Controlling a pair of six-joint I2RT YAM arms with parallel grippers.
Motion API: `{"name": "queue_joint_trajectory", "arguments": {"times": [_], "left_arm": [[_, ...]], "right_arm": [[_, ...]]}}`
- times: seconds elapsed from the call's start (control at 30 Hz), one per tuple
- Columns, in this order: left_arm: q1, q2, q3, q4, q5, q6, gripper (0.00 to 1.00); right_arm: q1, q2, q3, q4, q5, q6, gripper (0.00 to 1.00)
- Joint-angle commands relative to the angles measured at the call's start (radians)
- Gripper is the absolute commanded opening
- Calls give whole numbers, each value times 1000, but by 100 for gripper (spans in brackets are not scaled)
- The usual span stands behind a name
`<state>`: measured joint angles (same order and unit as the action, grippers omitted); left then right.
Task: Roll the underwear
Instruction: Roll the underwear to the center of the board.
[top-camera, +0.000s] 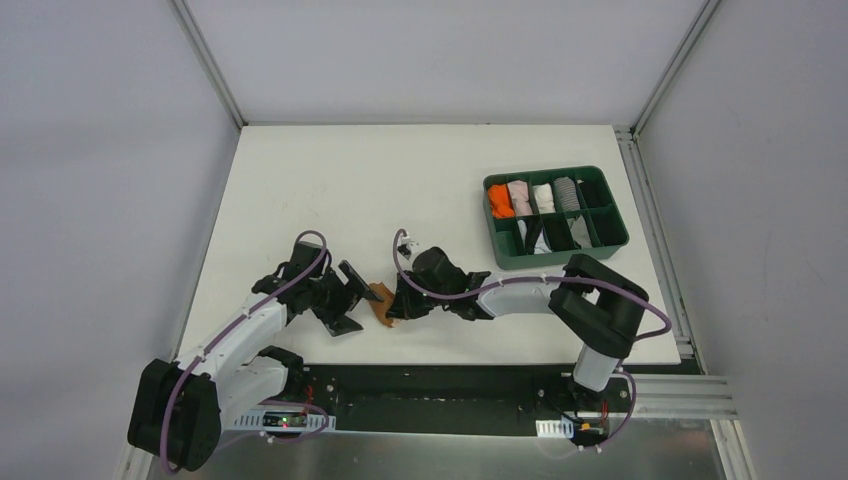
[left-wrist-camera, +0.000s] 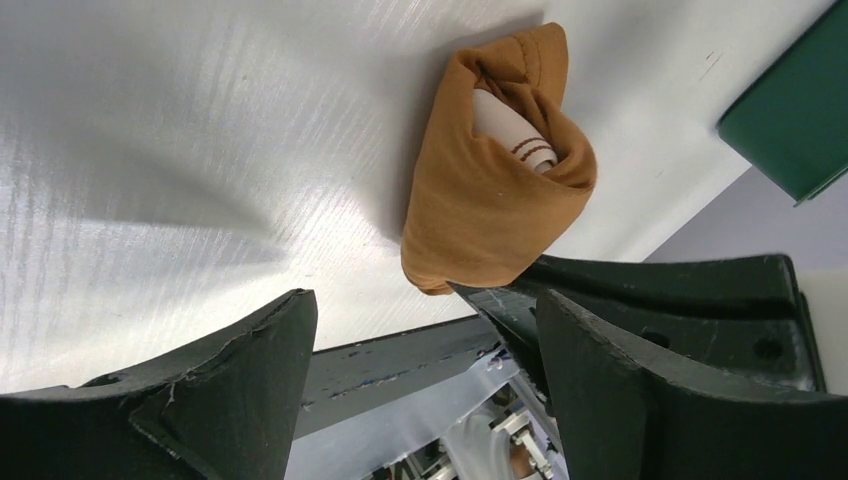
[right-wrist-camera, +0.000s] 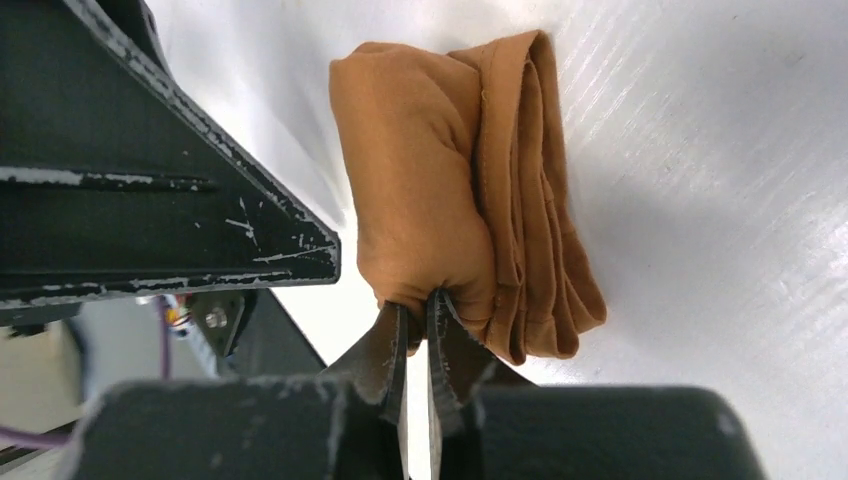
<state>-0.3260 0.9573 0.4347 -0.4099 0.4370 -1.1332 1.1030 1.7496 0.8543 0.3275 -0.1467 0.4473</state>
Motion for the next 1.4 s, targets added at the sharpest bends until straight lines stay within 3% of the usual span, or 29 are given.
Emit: {"name": "queue_joint_trajectory", "arguments": {"times": [0.0,0.33,0.57,0.97,1.37], "left_arm": [[2,7,19,-19,-8,34,80],[1,-27,14,-3,-37,97,80],[2,-81,6,34,-62,99,79],[2,-29,0,39,-70,109,76],[2,-21,-14,57,-78,119,83]], "right_arm": [[-54,65,-35,15,-212,98,0],[-92,109,-32,65,-319,146,0],[-95,112,-31,68,-321,150,0],[-99,111,-35,68,-316,153,0],[-123,125,-48,115,-366,182,0]]}}
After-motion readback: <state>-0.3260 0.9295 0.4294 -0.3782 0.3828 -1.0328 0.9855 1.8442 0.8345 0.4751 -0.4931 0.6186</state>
